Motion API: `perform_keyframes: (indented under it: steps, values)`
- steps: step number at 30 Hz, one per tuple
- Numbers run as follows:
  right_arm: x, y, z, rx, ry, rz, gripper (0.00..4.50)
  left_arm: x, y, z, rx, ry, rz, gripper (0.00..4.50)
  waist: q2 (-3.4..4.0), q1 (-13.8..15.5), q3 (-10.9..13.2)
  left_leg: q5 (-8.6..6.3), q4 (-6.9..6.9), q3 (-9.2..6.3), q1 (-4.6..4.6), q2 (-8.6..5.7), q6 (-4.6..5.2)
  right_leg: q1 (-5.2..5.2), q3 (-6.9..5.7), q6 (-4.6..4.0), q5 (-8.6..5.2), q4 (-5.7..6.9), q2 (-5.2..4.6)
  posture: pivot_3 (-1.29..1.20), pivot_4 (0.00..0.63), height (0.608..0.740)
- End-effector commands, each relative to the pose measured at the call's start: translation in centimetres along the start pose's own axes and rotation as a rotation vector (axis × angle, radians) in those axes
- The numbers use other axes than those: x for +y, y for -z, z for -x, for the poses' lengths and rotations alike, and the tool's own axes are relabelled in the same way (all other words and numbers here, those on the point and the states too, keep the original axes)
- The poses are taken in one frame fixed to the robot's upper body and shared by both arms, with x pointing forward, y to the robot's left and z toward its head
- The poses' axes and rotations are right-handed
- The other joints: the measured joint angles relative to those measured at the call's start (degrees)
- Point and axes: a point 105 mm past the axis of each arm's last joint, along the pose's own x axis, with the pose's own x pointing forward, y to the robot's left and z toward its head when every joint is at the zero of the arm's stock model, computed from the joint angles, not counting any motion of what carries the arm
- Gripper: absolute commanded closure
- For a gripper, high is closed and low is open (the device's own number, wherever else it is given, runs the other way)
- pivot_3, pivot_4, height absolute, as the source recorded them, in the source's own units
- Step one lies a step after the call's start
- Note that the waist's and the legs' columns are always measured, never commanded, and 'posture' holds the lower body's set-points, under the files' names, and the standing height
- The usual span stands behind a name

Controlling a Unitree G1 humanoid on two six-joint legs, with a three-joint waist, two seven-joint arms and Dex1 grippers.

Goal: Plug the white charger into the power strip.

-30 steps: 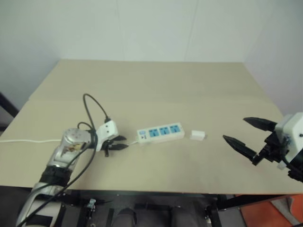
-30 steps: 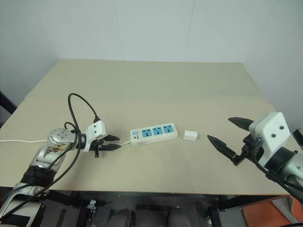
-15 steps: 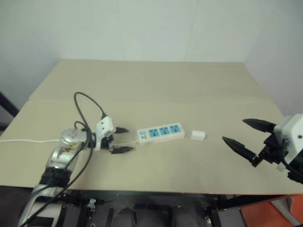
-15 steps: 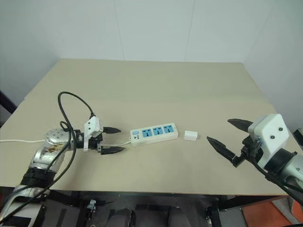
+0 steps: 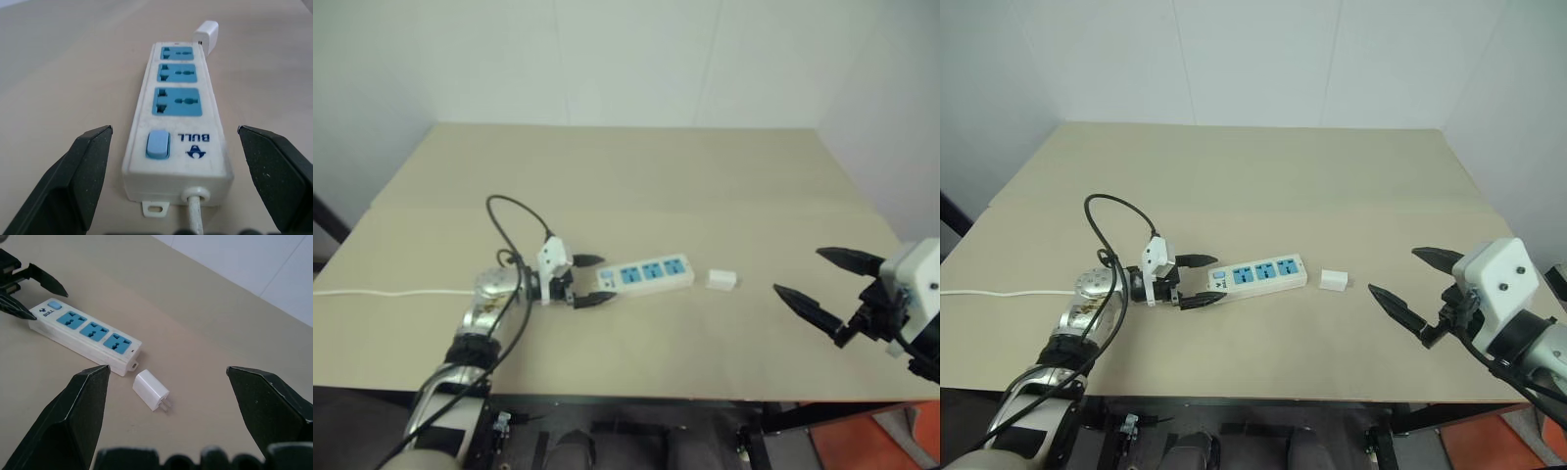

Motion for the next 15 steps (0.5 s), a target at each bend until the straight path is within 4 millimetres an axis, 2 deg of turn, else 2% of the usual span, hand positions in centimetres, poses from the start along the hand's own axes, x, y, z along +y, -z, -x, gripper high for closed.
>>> perform_keyframes:
  steps: [1,9,15]
  values:
    - [-0.2,-1.1,0.4,-0.036,0.025,0.028,0.0,0.1,-0.2,-0.7,-0.005,0.025,-0.047,0.03,0.0,0.01,0.0,0.0,0.0,0.0,0.0,0.0,0.0,0.0,0.0,0.0,0.0,0.0,0.0,0.0,0.15,0.74]
    - [-0.1,-1.3,0.4,-0.041,0.019,0.03,0.0,-0.6,0.8,-2.4,-0.005,0.064,-0.047,0.03,-0.01,0.18,-0.01,0.0,0.0,-0.01,0.01,-0.02,0.0,0.02,0.0,0.02,0.01,0.01,0.0,0.0,0.15,0.74]
    - [-0.1,-1.3,0.3,-0.045,0.011,0.029,0.0,-0.6,1.5,-2.9,-0.005,0.044,-0.023,0.03,0.01,0.29,-0.04,0.0,0.0,-0.01,0.04,-0.03,0.0,0.07,0.0,0.03,0.01,0.0,-0.02,0.0,0.15,0.74]
